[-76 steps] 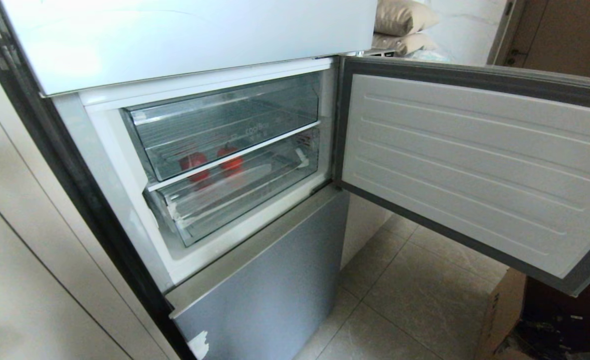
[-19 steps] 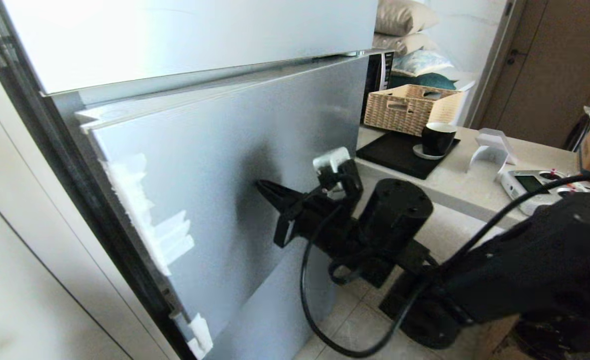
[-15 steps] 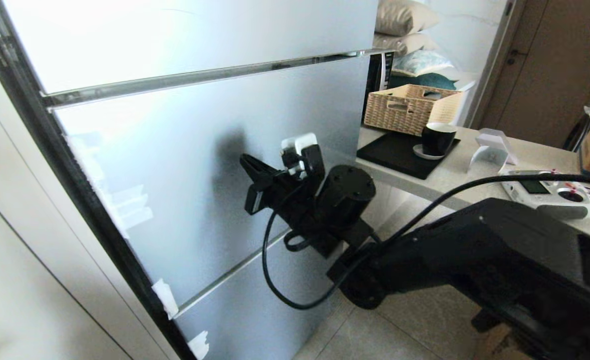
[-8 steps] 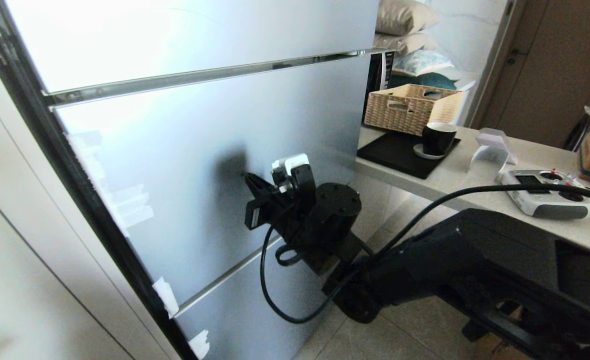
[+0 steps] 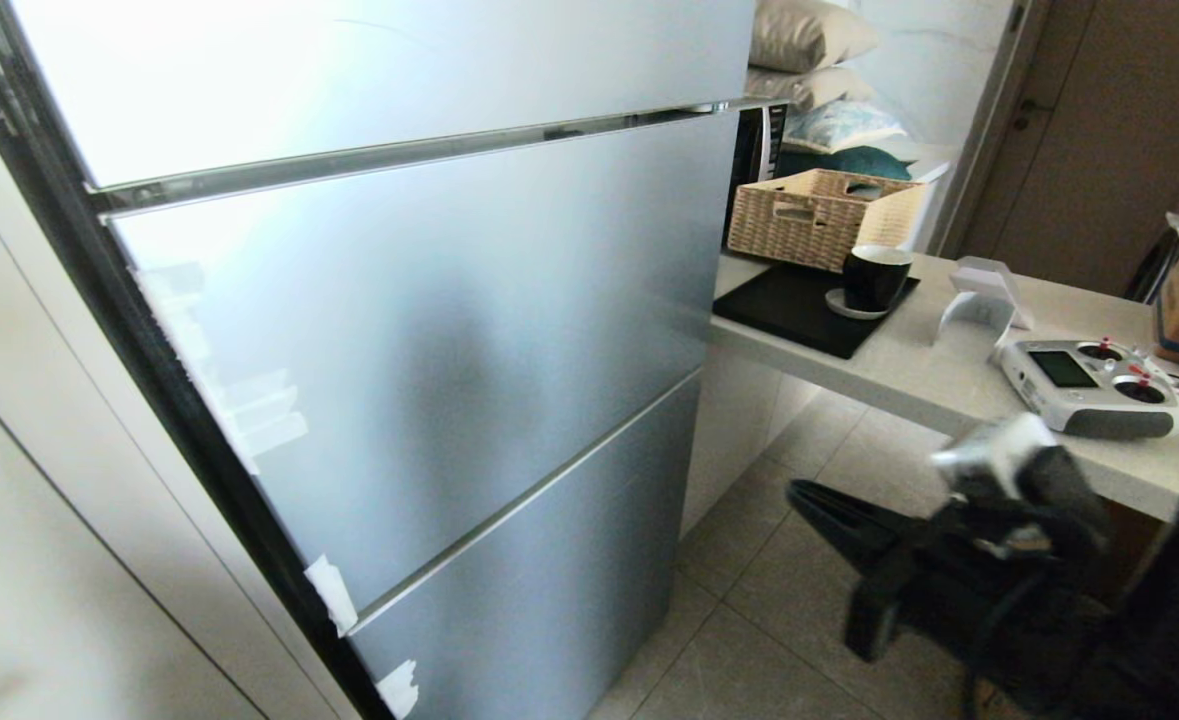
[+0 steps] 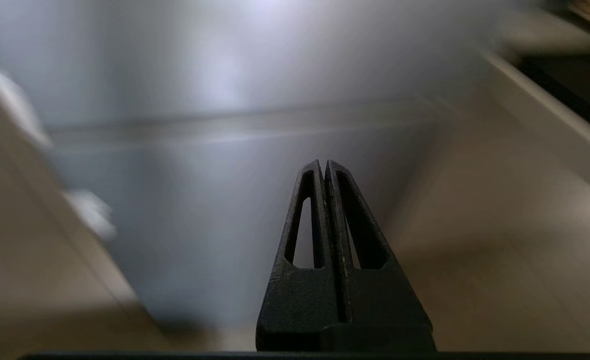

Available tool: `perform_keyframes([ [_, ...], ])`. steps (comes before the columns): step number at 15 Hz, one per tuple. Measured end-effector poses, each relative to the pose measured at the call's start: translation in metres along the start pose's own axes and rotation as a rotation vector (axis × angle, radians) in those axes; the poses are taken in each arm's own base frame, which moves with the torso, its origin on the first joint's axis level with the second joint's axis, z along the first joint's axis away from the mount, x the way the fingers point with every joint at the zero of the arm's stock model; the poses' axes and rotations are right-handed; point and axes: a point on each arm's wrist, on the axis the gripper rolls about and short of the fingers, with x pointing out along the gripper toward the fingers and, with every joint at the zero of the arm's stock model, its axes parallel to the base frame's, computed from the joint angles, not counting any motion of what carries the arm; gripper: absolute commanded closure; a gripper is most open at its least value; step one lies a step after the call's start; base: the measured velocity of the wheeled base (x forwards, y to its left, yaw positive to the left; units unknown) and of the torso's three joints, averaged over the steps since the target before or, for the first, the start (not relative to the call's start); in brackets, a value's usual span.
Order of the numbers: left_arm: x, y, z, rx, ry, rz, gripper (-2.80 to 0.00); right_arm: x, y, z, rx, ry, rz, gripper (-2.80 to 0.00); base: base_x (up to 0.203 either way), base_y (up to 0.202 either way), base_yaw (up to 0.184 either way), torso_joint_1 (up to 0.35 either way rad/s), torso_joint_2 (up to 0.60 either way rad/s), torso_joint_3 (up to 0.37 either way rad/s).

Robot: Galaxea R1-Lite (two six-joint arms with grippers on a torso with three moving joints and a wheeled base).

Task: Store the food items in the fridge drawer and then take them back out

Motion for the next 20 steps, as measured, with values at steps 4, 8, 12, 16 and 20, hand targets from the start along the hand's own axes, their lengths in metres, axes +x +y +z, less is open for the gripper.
perform_keyframes([
  [4,0.000,0.000,0.000,0.000,0.000,0.000,0.00,-0.107,-0.058,-0.018,0.013,0.051,-0.200,0.00,0.000,0.000,0.000,0.000,0.00,0.000],
  [8,0.000,0.000,0.000,0.000,0.000,0.000,0.00,-0.184,-0.040,-0.050,0.055,0.020,-0.312,0.00,0.000,0.000,0.000,0.000,0.00,0.000],
  [12,0.000,0.000,0.000,0.000,0.000,0.000,0.00,-0.213,-0.021,-0.095,0.056,0.087,-0.483,0.00,0.000,0.000,0.000,0.000,0.00,0.000],
  [16,0.000,0.000,0.000,0.000,0.000,0.000,0.00,-0.218,-0.018,-0.099,0.075,0.021,-0.509,0.00,0.000,0.000,0.000,0.000,0.00,0.000],
  [20,0.000,0.000,0.000,0.000,0.000,0.001,0.00,-0.219,-0.018,-0.099,0.120,-0.005,-0.520,0.00,0.000,0.000,0.000,0.000,0.00,0.000],
])
